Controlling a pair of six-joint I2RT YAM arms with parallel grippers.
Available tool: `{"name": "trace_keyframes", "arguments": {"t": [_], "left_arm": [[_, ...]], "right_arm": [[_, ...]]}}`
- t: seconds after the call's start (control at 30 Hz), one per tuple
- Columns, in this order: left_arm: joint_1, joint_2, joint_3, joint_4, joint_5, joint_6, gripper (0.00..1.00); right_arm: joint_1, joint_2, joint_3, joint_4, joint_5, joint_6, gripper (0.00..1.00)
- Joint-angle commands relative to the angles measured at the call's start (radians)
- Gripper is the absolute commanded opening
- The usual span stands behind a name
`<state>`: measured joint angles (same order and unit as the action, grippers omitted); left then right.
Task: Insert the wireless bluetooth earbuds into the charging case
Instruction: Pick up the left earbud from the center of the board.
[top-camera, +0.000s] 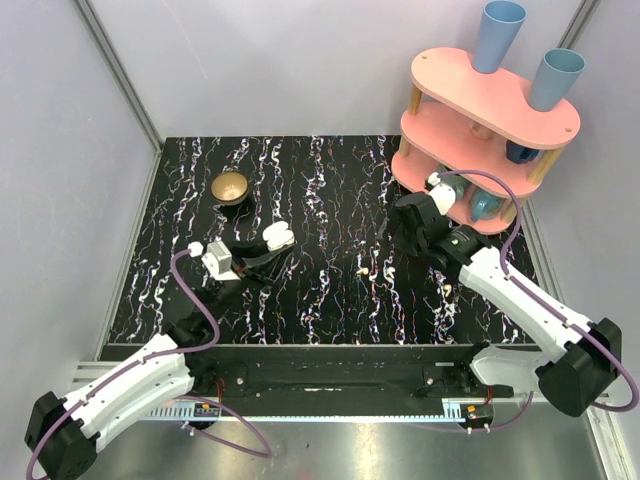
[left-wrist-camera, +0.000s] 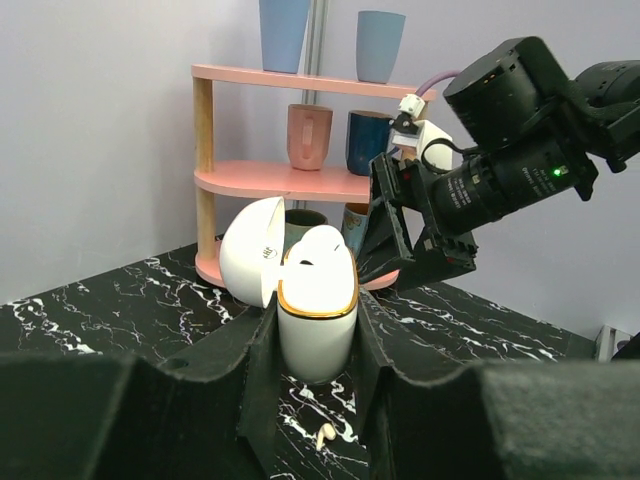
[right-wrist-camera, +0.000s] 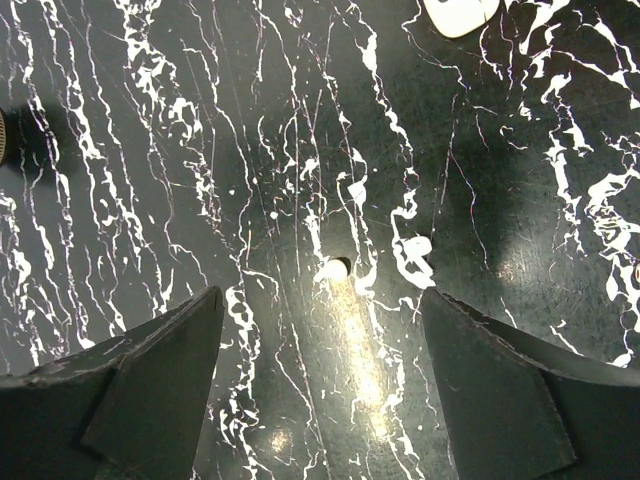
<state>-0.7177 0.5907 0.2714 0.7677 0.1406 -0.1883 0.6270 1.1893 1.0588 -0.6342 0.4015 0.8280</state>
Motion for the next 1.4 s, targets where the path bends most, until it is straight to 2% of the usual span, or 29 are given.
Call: {"name": "trace_keyframes", "arguments": {"t": [0.0,0.17,0.27,0.83,1.07,1.2,1.37], "left_arm": [[0.004,-0.031,-0.001,0.015,-0.021,0.018,0.0],[0.004,-0.031,-0.003,0.009,-0.036,0.05,0.0],[0.003,-0.032,0.031,-0.06,-0.026,0.069,0.0],[0.004,-0.077,0.005,-0.047,-0.036,0.044,0.0],[0.004,-0.071,0.008,-0.047,-0.056,0.069,0.0],[0.004,-0.063,0.029,-0.061,-0.053,0.078,0.0],[0.004,-0.069,0.026,-0.064,-0.055,0.076,0.0]], "right_arm": [[-0.009,0.024,0.007,0.007,-0.033,-0.004,0.89],[-0.012,0.038,-0.008,0.016,-0.013,-0.01,1.0],[-0.013,0.064,0.003,0.018,-0.023,-0.012,1.0],[-0.03,0.181,0.069,-0.051,-0.07,-0.02,1.0],[-0.03,0.251,0.069,-0.071,-0.072,0.005,0.93],[-0.033,0.28,0.056,-0.076,-0.072,0.028,0.83],[-0.041,0.302,0.023,-0.076,-0.044,0.054,0.77]]}}
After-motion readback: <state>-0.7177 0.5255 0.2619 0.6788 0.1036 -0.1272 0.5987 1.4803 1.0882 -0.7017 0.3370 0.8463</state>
